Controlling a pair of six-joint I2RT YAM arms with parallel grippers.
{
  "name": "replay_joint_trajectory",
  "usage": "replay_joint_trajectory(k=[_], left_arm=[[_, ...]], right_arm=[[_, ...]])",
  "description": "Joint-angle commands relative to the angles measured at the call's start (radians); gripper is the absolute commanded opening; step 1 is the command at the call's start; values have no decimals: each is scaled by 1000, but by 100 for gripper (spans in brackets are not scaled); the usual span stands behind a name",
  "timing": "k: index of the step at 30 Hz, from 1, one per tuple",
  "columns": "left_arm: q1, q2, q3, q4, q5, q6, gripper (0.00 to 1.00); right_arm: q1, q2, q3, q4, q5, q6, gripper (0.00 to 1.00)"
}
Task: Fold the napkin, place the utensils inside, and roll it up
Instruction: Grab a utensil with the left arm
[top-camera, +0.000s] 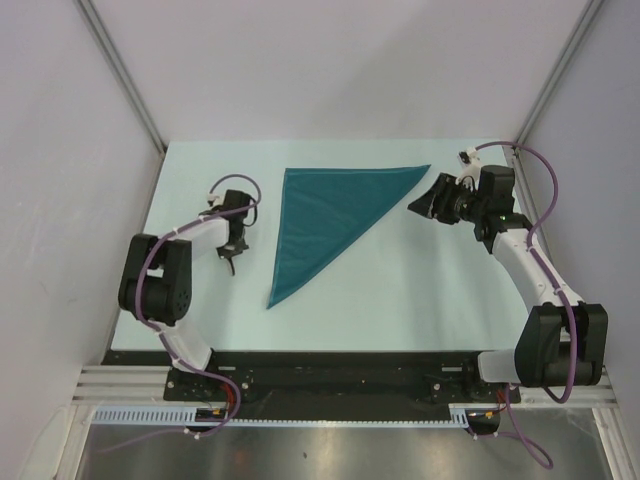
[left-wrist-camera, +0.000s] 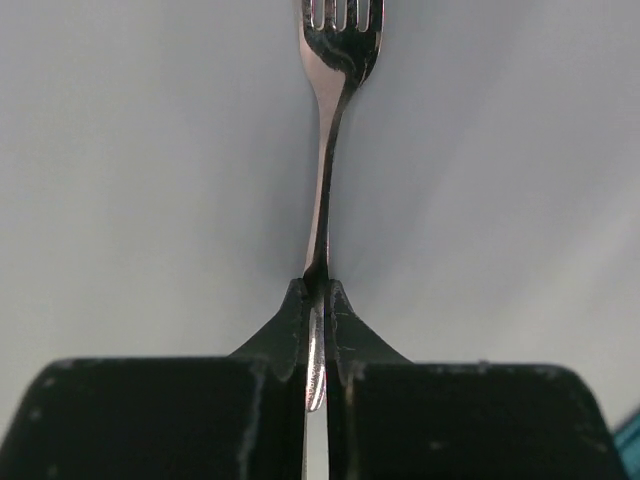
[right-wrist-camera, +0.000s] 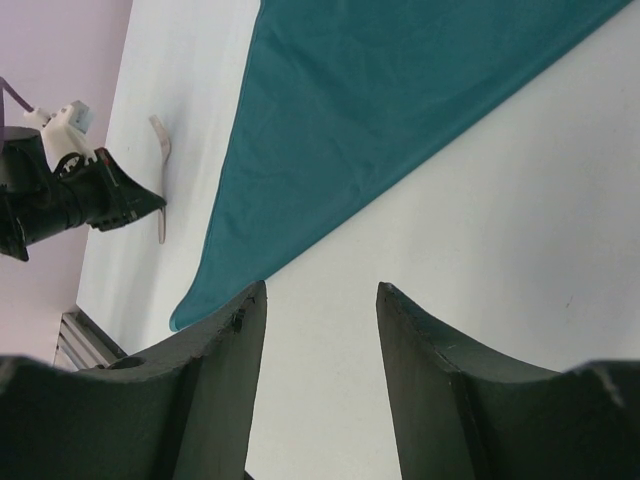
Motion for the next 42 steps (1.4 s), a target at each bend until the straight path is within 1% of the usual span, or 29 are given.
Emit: replay_joint_trajectory(k=[1, 5, 7, 12, 16, 20, 22, 24, 25, 27, 30, 31, 32, 33, 38, 42], left_arm=[[-86, -92, -29, -33, 35, 27, 0], [-137, -178, -87, 47, 127, 47, 0], [-144, -186, -101, 67, 141, 50, 0], [-146, -135, -68, 32, 78, 35, 0], [-146, -132, -46, 48, 103, 26, 0], [-149, -166, -43, 73, 82, 18, 0], [-148, -158, -31, 46, 45, 12, 0], [-145, -131, -11, 29, 23, 1, 3], [-137, -121, -6, 27, 26, -2, 8], [-126, -117, -3, 27, 29, -23, 11], [-106, -147, -6, 45, 35, -37, 25], [-97, -152, -8, 64, 54, -34, 34], [-91, -154, -5, 70, 63, -31, 38], [-83, -141, 3, 62, 71, -29, 40], [-39, -60, 43, 47, 135, -26, 41], [-20, -25, 54, 38, 155, -29, 40]], right_arm=[[4, -28, 10, 17, -14, -7, 53], [4, -26, 6, 23, -13, -4, 53], [5, -26, 6, 25, -11, -4, 53], [5, -33, 4, 25, -8, -4, 54], [5, -31, 3, 23, -2, -11, 54], [5, -28, 3, 18, 4, -12, 54], [5, -26, 4, 21, 3, -11, 54], [5, -26, 4, 23, 1, -11, 54], [5, -26, 3, 23, 3, -11, 54], [5, -26, 1, 21, 3, -11, 54], [5, -30, 1, 18, 3, -12, 54], [5, -30, 0, 18, 4, -12, 54], [5, -28, 1, 20, 4, -12, 54], [5, -30, 3, 18, 4, -14, 54], [5, -30, 6, 14, 7, -17, 54], [7, -33, 7, 11, 10, -17, 54]])
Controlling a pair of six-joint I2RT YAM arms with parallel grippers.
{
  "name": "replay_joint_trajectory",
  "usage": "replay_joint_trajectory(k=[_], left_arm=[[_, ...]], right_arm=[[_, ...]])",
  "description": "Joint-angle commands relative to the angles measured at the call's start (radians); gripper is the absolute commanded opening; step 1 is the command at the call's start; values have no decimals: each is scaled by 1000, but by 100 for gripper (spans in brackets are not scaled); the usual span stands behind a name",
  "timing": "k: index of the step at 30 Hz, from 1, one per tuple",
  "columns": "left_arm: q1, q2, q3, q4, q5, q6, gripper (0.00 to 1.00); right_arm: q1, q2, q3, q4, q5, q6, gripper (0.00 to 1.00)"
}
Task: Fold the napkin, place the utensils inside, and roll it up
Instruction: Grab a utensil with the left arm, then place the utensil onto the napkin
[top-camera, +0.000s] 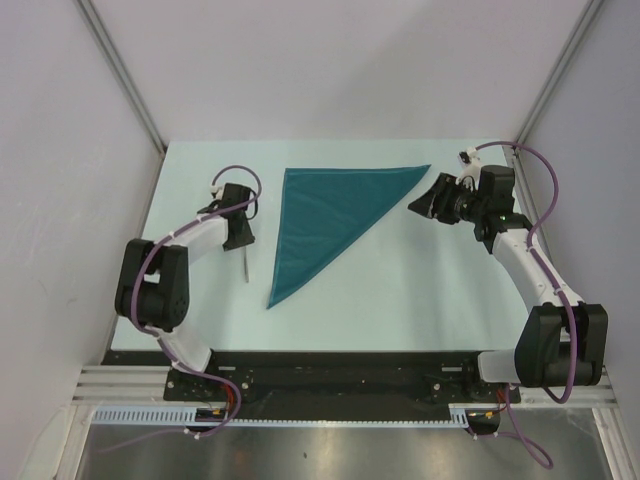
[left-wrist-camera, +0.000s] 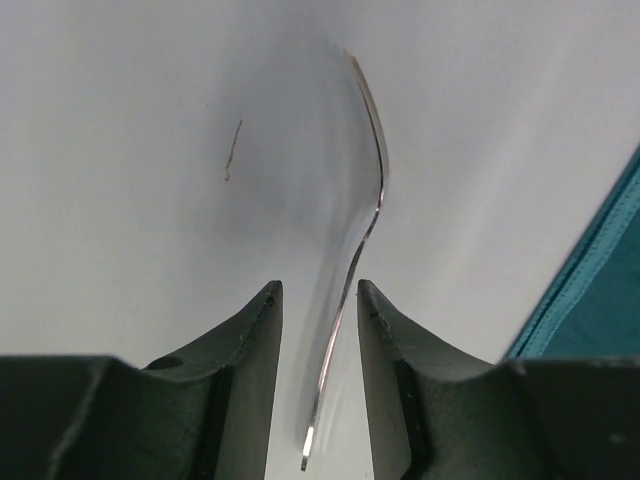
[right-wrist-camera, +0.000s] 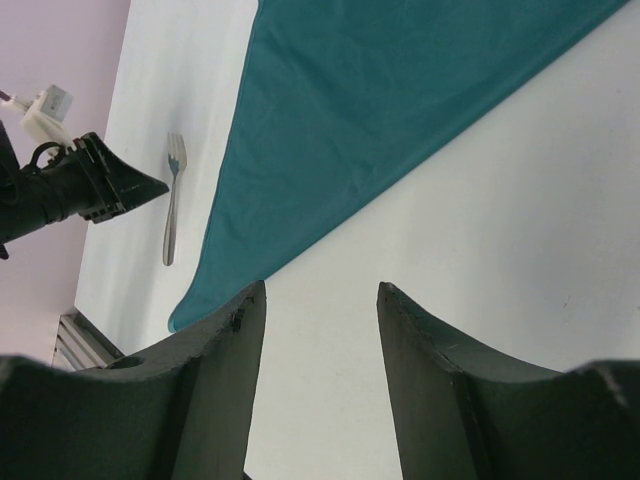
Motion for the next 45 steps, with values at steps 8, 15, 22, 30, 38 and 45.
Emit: replay_joint_trajectory(k=[8, 15, 22, 30, 38, 45], left_arm=[[20, 86, 34, 4, 79, -3, 32], [20, 106, 43, -2, 99, 17, 0], [-81, 26, 156, -76, 23, 128, 0], [-326, 276, 515, -193, -88, 277, 0], [-432, 423, 676, -51, 13, 500, 0], [-435, 512, 767, -35, 173, 592, 0]], right_arm=[[5, -32, 9, 9, 7, -16, 54], [3, -43, 7, 6, 8, -17, 54], [5, -44, 7, 9, 8, -16, 54], [3, -55, 6, 2, 13, -19, 54], [2, -61, 9, -6, 7, -19, 54], [2, -77, 6, -28, -12, -17, 54]])
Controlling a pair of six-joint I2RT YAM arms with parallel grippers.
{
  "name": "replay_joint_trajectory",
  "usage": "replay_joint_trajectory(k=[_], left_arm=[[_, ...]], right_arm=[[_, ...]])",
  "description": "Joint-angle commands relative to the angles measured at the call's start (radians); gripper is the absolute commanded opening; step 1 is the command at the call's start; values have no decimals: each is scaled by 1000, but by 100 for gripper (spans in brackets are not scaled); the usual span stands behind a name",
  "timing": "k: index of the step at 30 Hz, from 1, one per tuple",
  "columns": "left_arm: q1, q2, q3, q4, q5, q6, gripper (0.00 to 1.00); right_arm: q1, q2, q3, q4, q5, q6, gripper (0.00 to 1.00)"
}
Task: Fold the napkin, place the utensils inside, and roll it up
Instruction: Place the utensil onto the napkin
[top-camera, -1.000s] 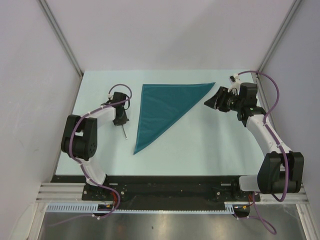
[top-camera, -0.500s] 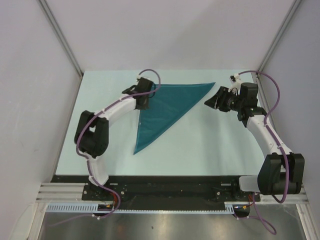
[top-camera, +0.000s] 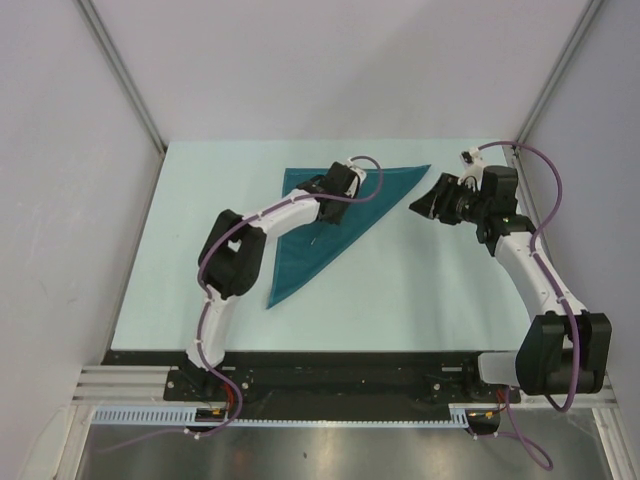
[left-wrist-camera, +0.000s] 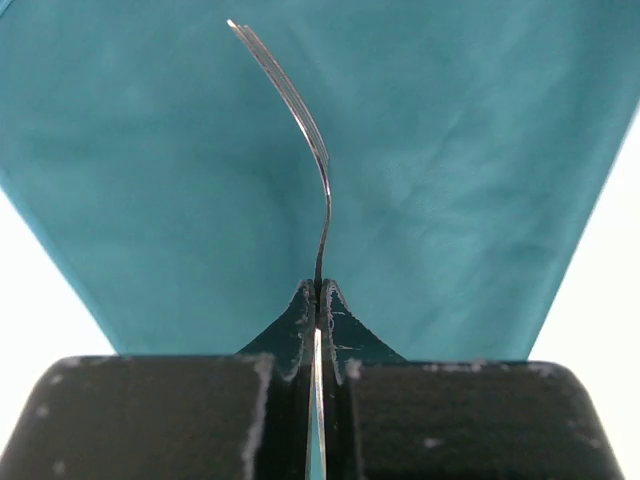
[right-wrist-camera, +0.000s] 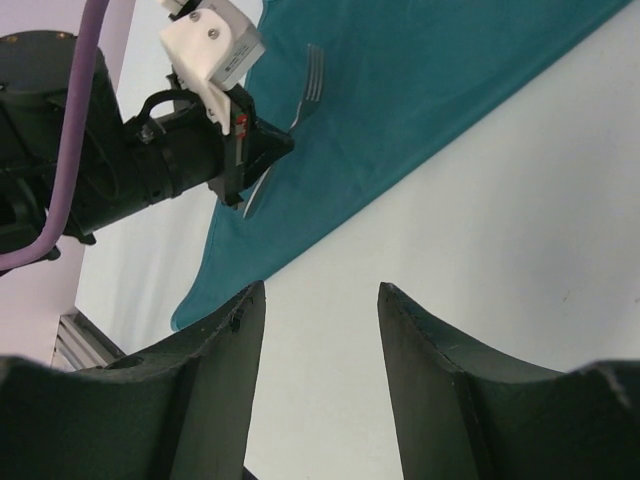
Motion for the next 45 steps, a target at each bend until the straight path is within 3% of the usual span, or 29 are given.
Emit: replay_joint_trajectory(k=[1, 7, 13, 29, 32, 35, 38, 45], left_arm=[[9, 21, 78, 44, 125, 98, 0], [-8, 80, 130, 38, 292, 127, 0], [-27, 162, 238, -2, 347, 187, 0], [-30, 211, 252, 10, 325, 205, 1], [-28, 214, 259, 22, 274, 173, 8], [-27, 205, 258, 45, 225, 147, 44], [-27, 199, 261, 62, 200, 132, 55], [-27, 128, 238, 103, 196, 93, 59]], right_arm=[[2, -44, 6, -13, -18, -15, 54], [3, -44, 0, -32, -18, -16, 54], [3, -45, -2, -47, -15, -22, 54], [8, -30, -2, -56, -4, -27, 54], [10, -30, -2, -60, -4, -29, 54], [10, -33, -2, -66, -1, -35, 54], [10, -36, 0, -70, 1, -35, 54], [10, -39, -3, -72, 2, -35, 54]])
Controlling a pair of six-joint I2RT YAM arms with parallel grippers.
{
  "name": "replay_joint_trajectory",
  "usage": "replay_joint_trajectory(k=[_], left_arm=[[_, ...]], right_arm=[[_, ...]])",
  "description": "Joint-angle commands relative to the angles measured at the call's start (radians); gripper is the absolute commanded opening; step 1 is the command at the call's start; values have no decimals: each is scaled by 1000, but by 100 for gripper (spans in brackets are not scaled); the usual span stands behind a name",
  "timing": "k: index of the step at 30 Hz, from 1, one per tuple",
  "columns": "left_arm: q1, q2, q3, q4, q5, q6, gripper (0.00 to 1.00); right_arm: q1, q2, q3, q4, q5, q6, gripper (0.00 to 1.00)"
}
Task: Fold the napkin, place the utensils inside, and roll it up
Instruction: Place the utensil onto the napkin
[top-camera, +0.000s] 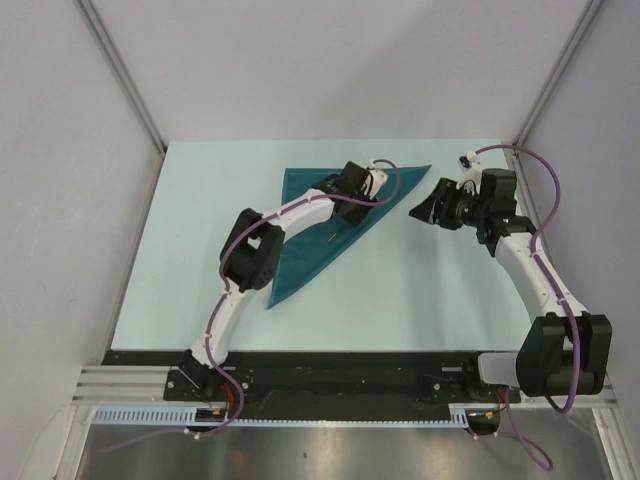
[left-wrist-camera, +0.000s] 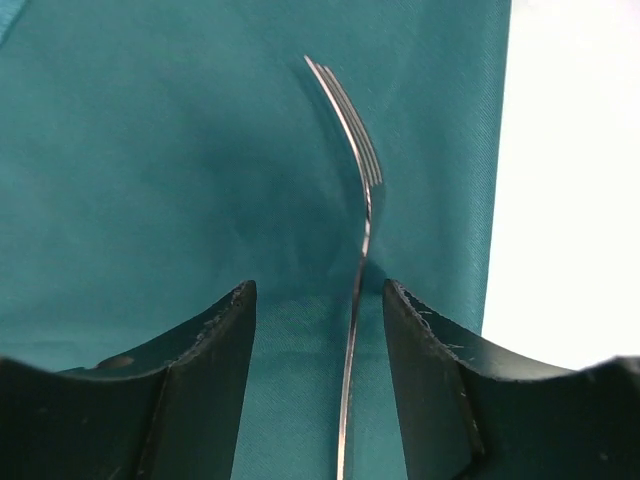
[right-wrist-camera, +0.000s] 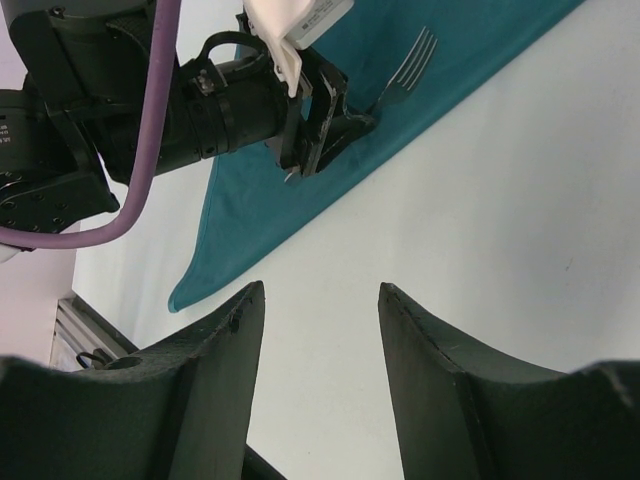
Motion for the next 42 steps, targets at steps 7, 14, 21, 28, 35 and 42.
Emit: replay_joint_trajectory(k=[7, 14, 21, 28, 35, 42], left_arm=[[5, -87, 22, 125, 30, -99, 62], [37, -23, 68, 124, 65, -140, 61], [37, -9, 70, 141, 94, -142, 62], [38, 3, 78, 154, 130, -151, 62], [35, 26, 90, 154, 136, -174, 63], [37, 58, 133, 139, 99, -185, 63]], right_arm=[[7, -30, -3, 0, 5, -13, 54], [7, -34, -3, -12, 14, -23, 54], [7, -22, 0, -8, 17, -18, 54], [7, -14, 1, -9, 20, -18, 54], [7, -7, 0, -11, 22, -23, 54], [7, -2, 0, -12, 23, -24, 54]])
